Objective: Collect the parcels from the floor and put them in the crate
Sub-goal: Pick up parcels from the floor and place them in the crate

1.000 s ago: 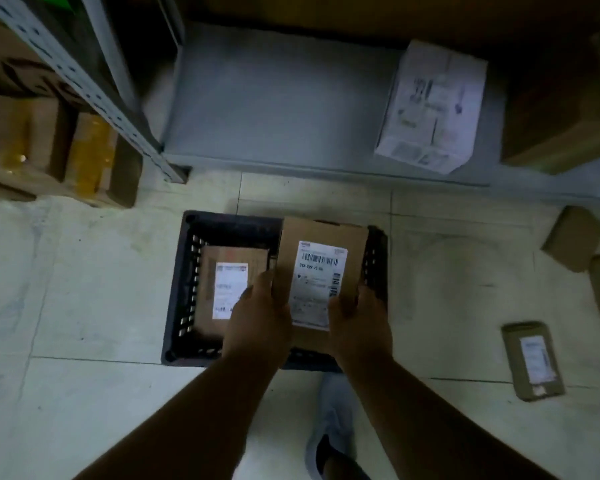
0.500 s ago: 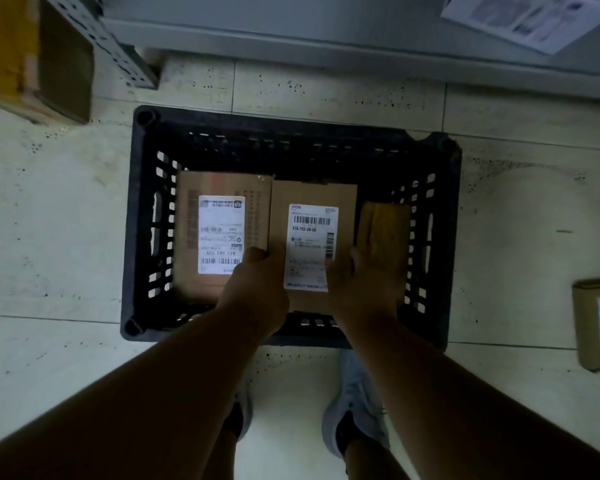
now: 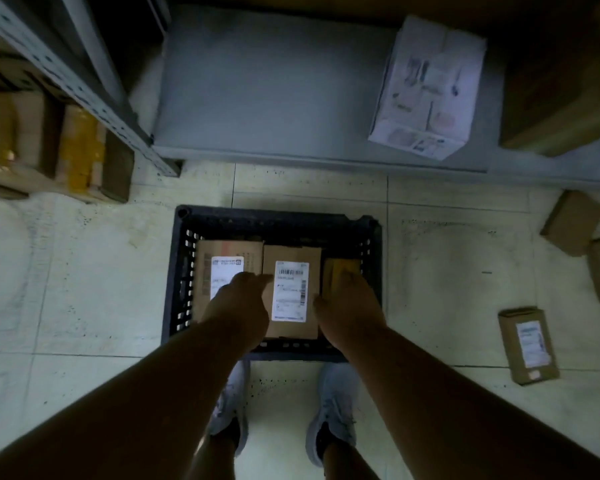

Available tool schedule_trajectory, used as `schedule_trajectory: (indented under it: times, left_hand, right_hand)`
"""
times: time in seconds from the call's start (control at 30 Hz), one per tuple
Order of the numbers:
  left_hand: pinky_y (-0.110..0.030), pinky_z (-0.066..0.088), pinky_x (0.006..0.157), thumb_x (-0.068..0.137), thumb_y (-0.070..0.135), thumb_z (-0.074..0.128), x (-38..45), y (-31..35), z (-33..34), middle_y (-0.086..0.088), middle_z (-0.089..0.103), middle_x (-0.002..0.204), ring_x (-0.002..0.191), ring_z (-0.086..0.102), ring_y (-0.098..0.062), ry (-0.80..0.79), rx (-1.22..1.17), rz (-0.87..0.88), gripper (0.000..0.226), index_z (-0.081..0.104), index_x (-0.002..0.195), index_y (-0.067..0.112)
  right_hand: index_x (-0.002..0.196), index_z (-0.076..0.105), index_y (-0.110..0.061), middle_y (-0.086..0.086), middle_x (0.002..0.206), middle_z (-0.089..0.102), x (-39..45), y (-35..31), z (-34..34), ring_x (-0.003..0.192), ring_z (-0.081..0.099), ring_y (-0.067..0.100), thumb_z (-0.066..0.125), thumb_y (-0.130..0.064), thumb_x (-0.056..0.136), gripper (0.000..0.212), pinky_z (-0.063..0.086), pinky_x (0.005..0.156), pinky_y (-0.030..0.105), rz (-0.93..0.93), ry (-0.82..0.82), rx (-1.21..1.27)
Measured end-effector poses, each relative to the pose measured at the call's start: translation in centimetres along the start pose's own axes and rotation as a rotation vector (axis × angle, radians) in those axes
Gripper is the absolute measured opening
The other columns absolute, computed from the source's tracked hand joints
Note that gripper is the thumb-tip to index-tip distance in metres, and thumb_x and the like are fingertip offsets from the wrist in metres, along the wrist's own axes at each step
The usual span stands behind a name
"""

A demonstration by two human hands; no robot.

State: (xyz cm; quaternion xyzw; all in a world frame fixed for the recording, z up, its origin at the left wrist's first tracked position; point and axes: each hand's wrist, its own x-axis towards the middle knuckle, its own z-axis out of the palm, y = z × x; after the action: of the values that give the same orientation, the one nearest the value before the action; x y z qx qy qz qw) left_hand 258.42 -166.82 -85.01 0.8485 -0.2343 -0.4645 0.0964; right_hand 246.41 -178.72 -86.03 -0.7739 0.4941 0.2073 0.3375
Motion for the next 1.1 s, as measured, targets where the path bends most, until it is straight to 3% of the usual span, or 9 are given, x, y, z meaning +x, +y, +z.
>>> schedule_trajectory:
  times: [0.07,0.13,0.2,0.33,0.5,0.6,0.8,0.93,1.1]
  left_hand:
    - [-0.02,0.05,0.085,0.094,0.003,0.05,-5.5,2.8,-3.2,0.0,0.035,0.153,0.13,0.047,-0.02,0.1,-0.029,0.058,0.061,0.039,0.146,0.032]
    - [-0.033,0.048,0.101,0.095,0.007,0.052,-11.4,5.9,-6.4,0.0,0.035,0.153,0.133,0.045,-0.021,0.194,-0.03,0.121,0.058,0.038,0.146,0.031]
    - [-0.042,0.045,0.105,0.094,0.01,0.053,-17.3,9.3,-9.8,0.0,0.039,0.149,0.131,0.045,-0.02,0.305,-0.015,0.196,0.056,0.038,0.145,0.029]
    - [-0.041,0.045,0.102,0.091,0.013,0.053,-27.0,15.3,-15.5,-0.003,0.046,0.14,0.123,0.049,-0.021,0.506,0.066,0.449,0.054,0.041,0.142,0.025]
    - [-0.026,0.036,0.099,0.09,0.008,0.052,-33.2,18.8,-20.7,-0.001,0.046,0.138,0.121,0.047,-0.02,0.625,0.062,0.693,0.051,0.046,0.139,0.022]
    - [-0.031,0.043,0.098,0.094,0.012,0.051,-34.4,19.4,-23.1,0.003,0.046,0.136,0.12,0.05,-0.017,0.645,0.047,0.795,0.046,0.045,0.138,0.025]
    - [-0.033,0.047,0.095,0.093,0.016,0.057,-36.5,20.4,-25.5,0.003,0.05,0.13,0.115,0.053,-0.015,0.623,0.067,0.977,0.045,0.049,0.135,0.027]
    - [-0.021,0.036,0.102,0.091,0.011,0.058,-37.3,21.0,-24.0,0.0,0.052,0.131,0.119,0.049,-0.014,0.505,0.082,1.114,0.046,0.053,0.135,0.025]
    - [-0.032,0.04,0.105,0.089,0.012,0.055,-38.4,24.5,-19.1,-0.003,0.05,0.131,0.121,0.048,-0.018,0.383,0.094,1.227,0.048,0.052,0.136,0.023]
  right_hand:
    - [0.141,0.039,-0.016,0.008,0.135,0.048,-4.4,-2.2,-5.6,0.124,0.052,0.027,0.058,-0.038,0.095,0.054,0.049,0.1,0.038,-0.084,0.034,-0.034]
    - [0.15,0.032,-0.016,0.008,0.146,0.041,-9.3,-4.3,-11.3,0.133,0.043,0.026,0.056,-0.039,0.097,0.062,0.04,0.108,0.036,-0.166,0.074,-0.033]
    - [0.152,0.029,-0.016,0.007,0.151,0.038,-14.3,-6.2,-16.4,0.136,0.039,0.025,0.055,-0.039,0.097,0.065,0.037,0.112,0.039,-0.231,0.143,0.022]
    - [0.151,0.032,-0.016,0.007,0.145,0.042,-23.0,-9.6,-24.0,0.13,0.044,0.025,0.055,-0.035,0.096,0.062,0.043,0.107,0.04,-0.304,0.286,0.109]
    - [0.149,0.033,-0.016,0.006,0.145,0.042,-30.5,-11.7,-30.6,0.13,0.045,0.023,0.062,-0.028,0.093,0.065,0.04,0.104,0.032,-0.376,0.557,0.221]
    - [0.146,0.038,-0.018,0.006,0.141,0.046,-33.0,-12.7,-32.9,0.125,0.05,0.022,0.066,-0.03,0.091,0.064,0.045,0.098,0.029,-0.399,0.719,0.305]
    - [0.145,0.039,-0.022,0.002,0.135,0.047,-37.2,-13.3,-33.2,0.12,0.047,0.015,0.074,-0.028,0.085,0.069,0.038,0.088,0.022,-0.356,0.979,0.433]
    - [0.142,0.044,-0.016,0.0,0.127,0.049,-39.6,-11.4,-32.1,0.118,0.05,0.018,0.08,-0.03,0.081,0.073,0.046,0.091,0.033,-0.249,1.143,0.469]
    - [0.144,0.042,-0.007,0.01,0.13,0.052,-42.9,-5.4,-31.5,0.122,0.052,0.027,0.081,-0.031,0.08,0.078,0.044,0.104,0.047,-0.077,1.21,0.47]
